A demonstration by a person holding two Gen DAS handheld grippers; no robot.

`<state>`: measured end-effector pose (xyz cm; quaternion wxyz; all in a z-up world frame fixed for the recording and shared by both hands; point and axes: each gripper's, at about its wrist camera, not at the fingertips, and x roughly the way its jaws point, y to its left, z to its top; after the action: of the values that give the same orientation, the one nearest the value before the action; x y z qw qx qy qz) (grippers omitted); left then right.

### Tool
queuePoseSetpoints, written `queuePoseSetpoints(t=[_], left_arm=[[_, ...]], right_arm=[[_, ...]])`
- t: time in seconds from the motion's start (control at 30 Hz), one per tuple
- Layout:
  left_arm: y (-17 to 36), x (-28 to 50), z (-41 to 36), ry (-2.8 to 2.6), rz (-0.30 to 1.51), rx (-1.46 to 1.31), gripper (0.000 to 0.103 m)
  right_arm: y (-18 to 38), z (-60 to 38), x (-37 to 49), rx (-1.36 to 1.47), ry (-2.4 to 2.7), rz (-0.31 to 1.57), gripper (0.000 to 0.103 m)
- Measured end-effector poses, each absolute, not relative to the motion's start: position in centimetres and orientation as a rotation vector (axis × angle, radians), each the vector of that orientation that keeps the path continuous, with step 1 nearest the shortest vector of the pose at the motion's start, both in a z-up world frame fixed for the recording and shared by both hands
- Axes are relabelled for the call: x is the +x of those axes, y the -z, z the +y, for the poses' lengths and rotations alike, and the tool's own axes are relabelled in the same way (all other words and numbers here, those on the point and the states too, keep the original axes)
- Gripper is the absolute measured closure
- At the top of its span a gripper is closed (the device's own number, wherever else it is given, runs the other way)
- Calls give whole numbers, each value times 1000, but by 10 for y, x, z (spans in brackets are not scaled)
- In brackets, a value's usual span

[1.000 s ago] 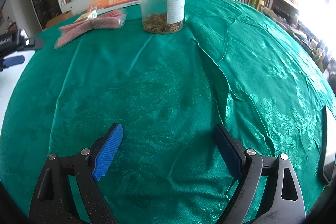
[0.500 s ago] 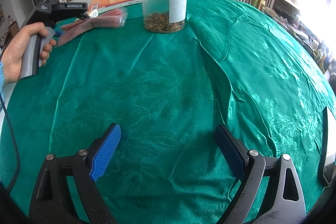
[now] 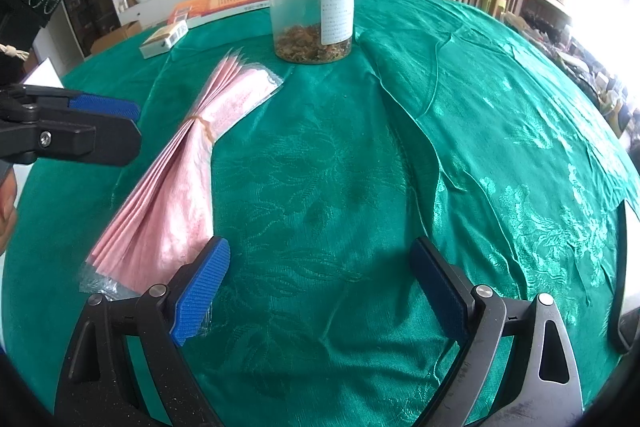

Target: Organize soft objects

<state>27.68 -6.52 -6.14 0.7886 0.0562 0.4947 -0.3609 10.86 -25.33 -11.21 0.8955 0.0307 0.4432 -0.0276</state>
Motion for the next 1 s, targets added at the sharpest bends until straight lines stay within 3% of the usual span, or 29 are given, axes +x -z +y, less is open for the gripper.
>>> queuePoseSetpoints(t=[0.2,0.5,0.57,0.6,0.8,1.0], left_arm=[[64,388,8,333,1040,-122,8],[114,466,4,122,1050,-96,9],[112,464,1,138,992,-66,51],[112,462,-3,142,984,-38,51],[102,369,-28,253,934,152,52],[108,216,-13,263,992,73,51]], right_arm=[[112,-251,109,36,65,927,9],[112,-253,109,38,63,927,9],[112,-253,110,39,63,927,9],[112,-253,109,39,63,927,9],[112,-254,110,43,60,927,9],[110,-261,106,80,84,918,11]])
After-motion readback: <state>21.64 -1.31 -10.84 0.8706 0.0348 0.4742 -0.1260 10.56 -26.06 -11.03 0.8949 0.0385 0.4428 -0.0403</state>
